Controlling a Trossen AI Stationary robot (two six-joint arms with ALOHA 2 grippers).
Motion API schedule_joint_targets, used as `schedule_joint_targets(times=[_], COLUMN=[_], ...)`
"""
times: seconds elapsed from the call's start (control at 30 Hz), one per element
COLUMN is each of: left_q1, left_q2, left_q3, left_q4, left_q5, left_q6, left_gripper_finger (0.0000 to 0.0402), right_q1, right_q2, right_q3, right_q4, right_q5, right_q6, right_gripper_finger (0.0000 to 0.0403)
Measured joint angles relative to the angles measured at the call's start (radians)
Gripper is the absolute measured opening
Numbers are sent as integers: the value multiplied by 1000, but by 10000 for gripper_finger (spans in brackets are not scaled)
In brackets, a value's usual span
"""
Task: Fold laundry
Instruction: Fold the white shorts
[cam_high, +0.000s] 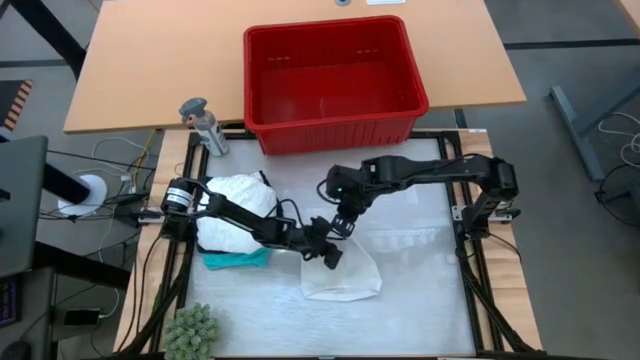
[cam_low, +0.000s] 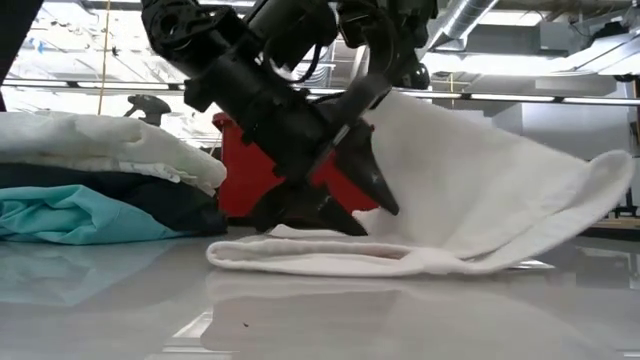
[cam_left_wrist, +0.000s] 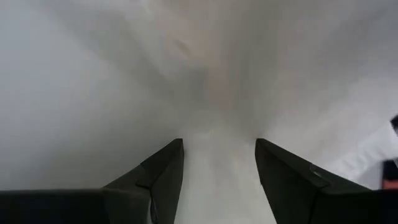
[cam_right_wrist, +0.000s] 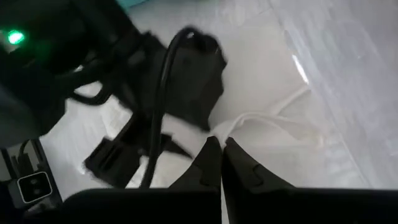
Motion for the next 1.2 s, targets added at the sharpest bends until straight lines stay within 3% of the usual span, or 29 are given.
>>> schedule_joint_targets(times=[0.33, 0.6, 0.77, 0.83, 0.97, 1.2], left_q1=[0, -28, -104, -149, -222, -210], left_q2=[-22, -145, -249, -277, -273, -208], left_q3=[146, 180, 181, 167, 67, -25], left_q4=[-265, -740, -991, -954, -682, -499], left_q5=[140, 137, 31, -18, -17, -114], left_q6=[66, 156, 209, 253, 285, 246], left_gripper_finger=[187, 187, 187, 187, 186, 150], right_q1=[-37, -40, -36, -36, -34, -34], right_q2=[-1, -1, -3, -3, -4, -4], right_q3=[0, 0, 0, 0, 0, 0], right_q4=[38, 57, 25, 13, -7, -18], right_q5=[-15, -43, -44, -44, -44, -44], right_q6=[-22, -38, -63, -73, -79, -87], right_gripper_finger=[23, 23, 23, 23, 23, 23])
